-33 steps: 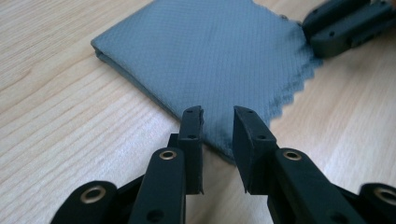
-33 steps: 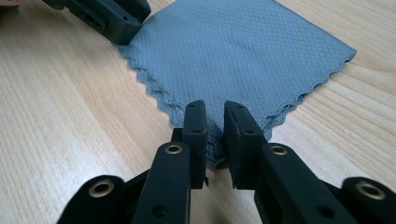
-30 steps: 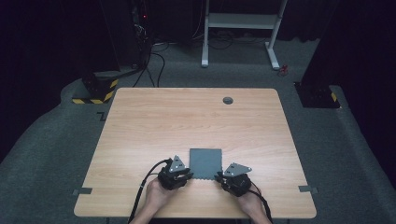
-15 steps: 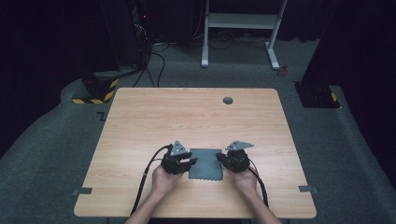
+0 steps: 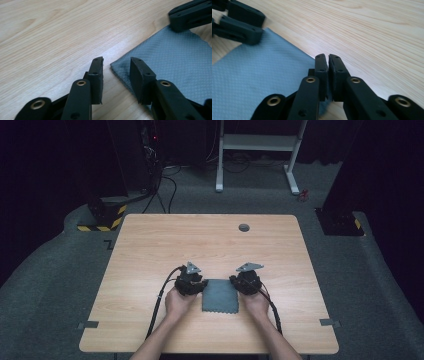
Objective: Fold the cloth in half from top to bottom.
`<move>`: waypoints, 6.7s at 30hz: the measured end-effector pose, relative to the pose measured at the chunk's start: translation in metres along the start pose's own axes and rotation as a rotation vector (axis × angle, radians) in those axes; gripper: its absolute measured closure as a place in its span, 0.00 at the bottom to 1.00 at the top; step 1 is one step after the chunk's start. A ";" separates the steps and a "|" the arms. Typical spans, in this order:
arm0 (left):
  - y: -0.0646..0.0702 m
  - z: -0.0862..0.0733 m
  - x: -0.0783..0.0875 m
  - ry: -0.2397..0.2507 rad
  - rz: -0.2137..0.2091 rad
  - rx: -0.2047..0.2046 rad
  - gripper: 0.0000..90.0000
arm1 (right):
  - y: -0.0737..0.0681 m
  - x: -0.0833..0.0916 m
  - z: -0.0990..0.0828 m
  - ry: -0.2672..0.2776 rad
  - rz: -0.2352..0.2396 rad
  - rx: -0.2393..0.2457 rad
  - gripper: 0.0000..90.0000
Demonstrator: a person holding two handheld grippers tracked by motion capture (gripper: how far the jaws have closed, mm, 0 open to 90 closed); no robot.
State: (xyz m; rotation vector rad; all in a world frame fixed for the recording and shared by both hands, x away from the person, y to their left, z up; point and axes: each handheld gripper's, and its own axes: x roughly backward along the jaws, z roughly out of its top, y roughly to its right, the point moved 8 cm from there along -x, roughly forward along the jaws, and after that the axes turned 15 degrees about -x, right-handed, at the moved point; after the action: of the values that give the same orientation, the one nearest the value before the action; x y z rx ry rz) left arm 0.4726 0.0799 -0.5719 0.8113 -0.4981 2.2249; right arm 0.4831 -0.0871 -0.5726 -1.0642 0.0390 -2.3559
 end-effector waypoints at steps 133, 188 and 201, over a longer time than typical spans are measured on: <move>-0.017 -0.050 0.104 0.225 -0.002 0.137 0.47 | 0.053 0.114 -0.037 0.222 0.045 -0.158 0.60; -0.052 -0.107 0.096 -0.024 0.224 0.097 0.41 | 0.103 0.106 -0.075 0.087 -0.261 -0.115 0.46; -0.050 -0.106 0.094 -0.019 0.222 0.089 0.36 | 0.108 0.106 -0.074 0.080 -0.265 -0.169 0.39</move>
State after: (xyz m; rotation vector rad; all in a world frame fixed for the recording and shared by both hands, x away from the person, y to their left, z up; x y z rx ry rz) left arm 0.4146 0.2183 -0.5805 0.8595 -0.5234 2.4600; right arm 0.4251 -0.2457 -0.5772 -1.1109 0.1361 -2.6729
